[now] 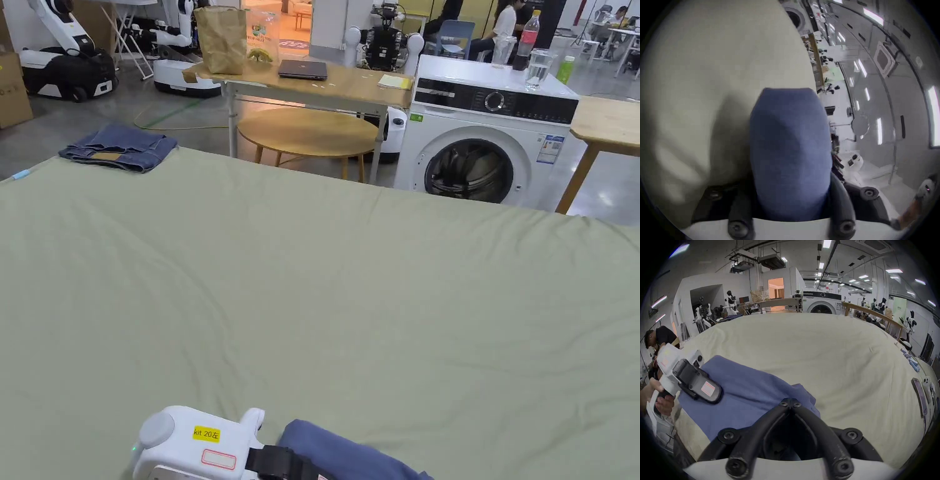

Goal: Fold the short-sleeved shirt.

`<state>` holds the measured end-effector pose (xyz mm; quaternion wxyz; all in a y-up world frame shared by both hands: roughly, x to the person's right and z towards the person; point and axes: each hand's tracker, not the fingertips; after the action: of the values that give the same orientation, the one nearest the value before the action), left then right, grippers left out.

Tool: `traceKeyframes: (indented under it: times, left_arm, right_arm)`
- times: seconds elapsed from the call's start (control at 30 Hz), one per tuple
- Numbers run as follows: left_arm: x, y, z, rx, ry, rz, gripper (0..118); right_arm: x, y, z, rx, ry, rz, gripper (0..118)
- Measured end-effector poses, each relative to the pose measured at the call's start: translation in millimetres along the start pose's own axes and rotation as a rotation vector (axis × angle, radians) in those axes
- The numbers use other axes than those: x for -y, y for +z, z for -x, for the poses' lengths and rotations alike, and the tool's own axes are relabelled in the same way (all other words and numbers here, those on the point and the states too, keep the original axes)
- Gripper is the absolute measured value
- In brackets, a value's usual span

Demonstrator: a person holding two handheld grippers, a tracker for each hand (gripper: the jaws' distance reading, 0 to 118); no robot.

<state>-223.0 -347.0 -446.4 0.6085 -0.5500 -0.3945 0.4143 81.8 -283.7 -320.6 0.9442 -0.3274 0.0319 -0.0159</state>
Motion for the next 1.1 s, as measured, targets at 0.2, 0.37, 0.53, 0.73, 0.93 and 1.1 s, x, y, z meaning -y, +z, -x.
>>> traceKeyframes:
  times: [0.2, 0.37, 0.53, 0.73, 0.93, 1.1]
  left_arm:
    - [9, 6, -12, 0.022, -0.013, -0.047, 22]
    - [14, 27, -31, 0.047, -0.010, -0.068, 22]
    - [6, 83, -54, -0.020, -0.079, -0.099, 22]
    - [-9, 192, -73, -0.148, -0.129, -0.166, 22]
    - [-32, 328, -72, -0.355, -0.099, -0.295, 22]
    - [-32, 408, -78, -0.557, -0.038, -0.352, 22]
  right_arm:
    - [-7, 7, 3, -0.001, 0.037, -0.028, 0]
    - [-36, 17, -5, 0.026, 0.037, -0.155, 0]
    - [-78, 14, -13, 0.055, 0.049, -0.229, 0]
    - [-114, 7, -13, 0.067, 0.051, -0.289, 0]
    - [-123, 5, -10, 0.051, 0.025, -0.303, 0]
    - [-114, -2, -8, 0.051, 0.034, -0.274, 0]
